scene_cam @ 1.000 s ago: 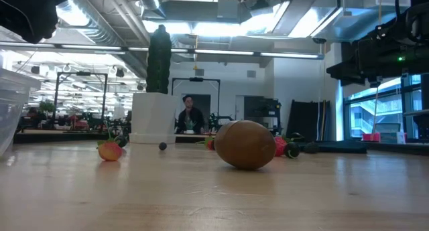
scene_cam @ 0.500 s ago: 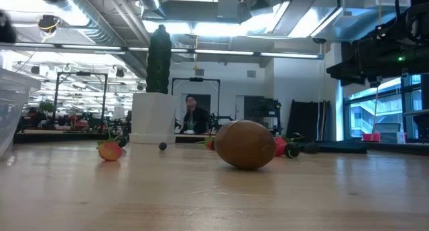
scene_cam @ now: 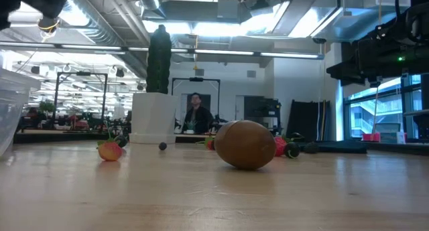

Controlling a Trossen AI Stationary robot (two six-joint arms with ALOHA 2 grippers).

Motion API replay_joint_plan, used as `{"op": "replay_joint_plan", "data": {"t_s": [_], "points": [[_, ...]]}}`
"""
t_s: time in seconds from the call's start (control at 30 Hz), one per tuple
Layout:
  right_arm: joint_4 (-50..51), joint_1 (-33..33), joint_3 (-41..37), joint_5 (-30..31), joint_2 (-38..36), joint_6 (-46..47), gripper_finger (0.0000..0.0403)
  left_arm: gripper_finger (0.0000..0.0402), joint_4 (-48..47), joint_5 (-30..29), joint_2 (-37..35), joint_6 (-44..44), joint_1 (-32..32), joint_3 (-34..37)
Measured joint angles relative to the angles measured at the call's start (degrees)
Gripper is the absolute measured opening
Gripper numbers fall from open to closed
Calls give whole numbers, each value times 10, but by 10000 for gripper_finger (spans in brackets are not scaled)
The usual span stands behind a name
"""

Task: Pick and placing Produce into tupperware
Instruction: Put the strawberry in the transparent bin

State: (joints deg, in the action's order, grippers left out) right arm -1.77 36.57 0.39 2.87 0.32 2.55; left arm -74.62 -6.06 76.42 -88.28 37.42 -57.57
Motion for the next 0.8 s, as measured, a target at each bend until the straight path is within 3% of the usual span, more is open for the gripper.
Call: {"op": "replay_joint_plan", "data": {"t_s": [0.4,0.63,0.8], "points": [[0,0,0,0,0,0,198,284,17,41,0,5,-66,115],[0,0,0,0,0,0,198,284,136,42,-29,62,-100,175],[0,0,0,0,0,0,198,284,140,43,-57,74,-120,207]]}}
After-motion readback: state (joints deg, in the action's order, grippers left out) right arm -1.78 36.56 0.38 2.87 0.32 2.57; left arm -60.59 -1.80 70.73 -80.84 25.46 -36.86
